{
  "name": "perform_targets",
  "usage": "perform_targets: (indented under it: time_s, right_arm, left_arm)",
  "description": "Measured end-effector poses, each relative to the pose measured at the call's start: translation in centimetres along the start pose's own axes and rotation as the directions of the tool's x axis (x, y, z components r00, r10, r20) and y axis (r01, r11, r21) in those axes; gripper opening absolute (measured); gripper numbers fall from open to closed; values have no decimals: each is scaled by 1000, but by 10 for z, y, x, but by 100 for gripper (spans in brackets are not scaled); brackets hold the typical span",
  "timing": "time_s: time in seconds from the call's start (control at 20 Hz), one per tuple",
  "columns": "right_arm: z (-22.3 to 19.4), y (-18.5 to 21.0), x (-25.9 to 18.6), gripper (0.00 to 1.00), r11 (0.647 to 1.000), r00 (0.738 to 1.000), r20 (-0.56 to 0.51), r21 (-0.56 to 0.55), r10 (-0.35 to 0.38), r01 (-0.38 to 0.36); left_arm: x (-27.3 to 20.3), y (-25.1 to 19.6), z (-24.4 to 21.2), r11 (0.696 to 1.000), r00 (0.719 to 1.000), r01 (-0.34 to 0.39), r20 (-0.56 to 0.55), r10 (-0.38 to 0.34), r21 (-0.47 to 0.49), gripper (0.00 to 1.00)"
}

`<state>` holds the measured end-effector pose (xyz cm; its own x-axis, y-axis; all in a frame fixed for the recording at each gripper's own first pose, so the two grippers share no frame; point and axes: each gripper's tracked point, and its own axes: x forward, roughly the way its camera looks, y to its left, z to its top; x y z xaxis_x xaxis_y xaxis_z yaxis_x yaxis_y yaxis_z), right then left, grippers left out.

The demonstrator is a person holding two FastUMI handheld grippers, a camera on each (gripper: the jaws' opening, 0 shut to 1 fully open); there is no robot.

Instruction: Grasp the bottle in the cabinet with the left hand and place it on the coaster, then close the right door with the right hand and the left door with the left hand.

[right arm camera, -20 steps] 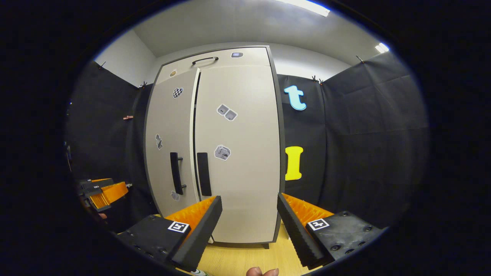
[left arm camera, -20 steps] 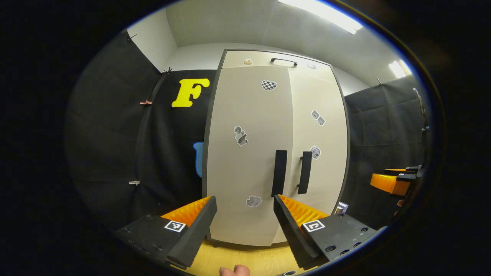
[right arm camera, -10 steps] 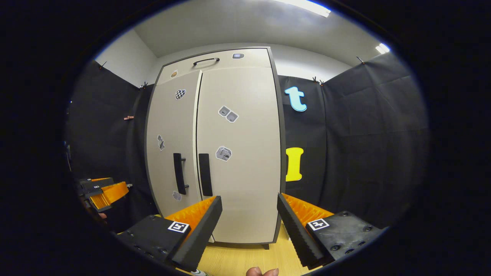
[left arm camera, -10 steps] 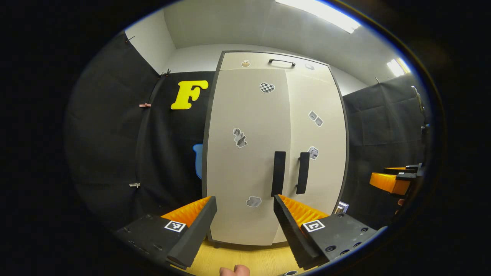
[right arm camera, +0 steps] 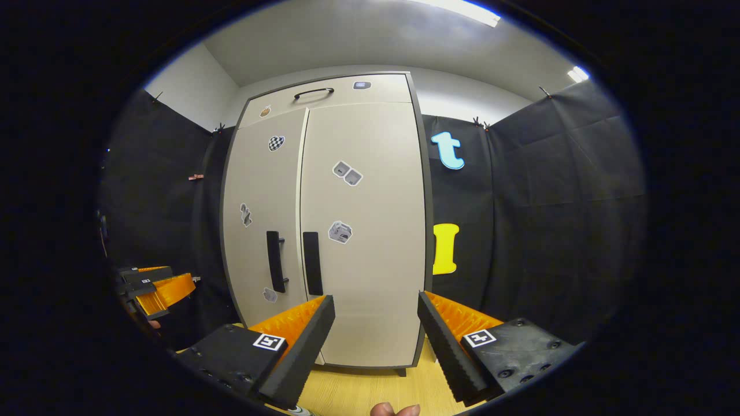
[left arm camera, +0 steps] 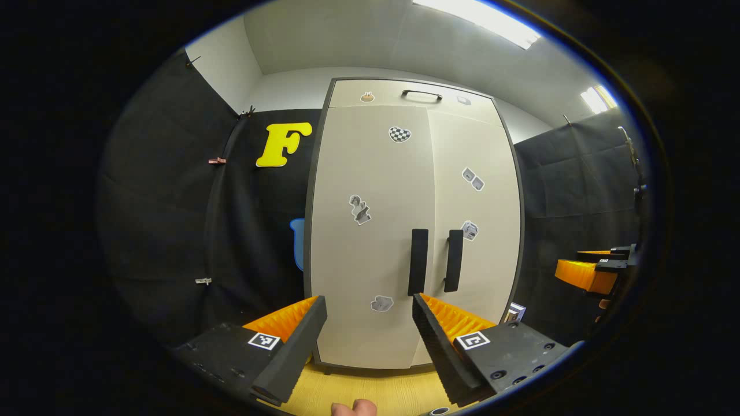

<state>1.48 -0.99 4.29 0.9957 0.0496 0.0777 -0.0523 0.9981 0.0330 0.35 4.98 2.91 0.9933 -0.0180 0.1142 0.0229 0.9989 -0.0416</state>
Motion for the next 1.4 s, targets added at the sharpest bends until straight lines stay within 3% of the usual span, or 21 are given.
perform_targets:
  time_s: [1.4]
  right_arm:
    - [-1, 1, -2, 96, 1000, 1000, 7, -10, 8, -8]
  left_arm:
    - [-3, -10, 1, 999, 1000, 15, -5, -15, 35, 95]
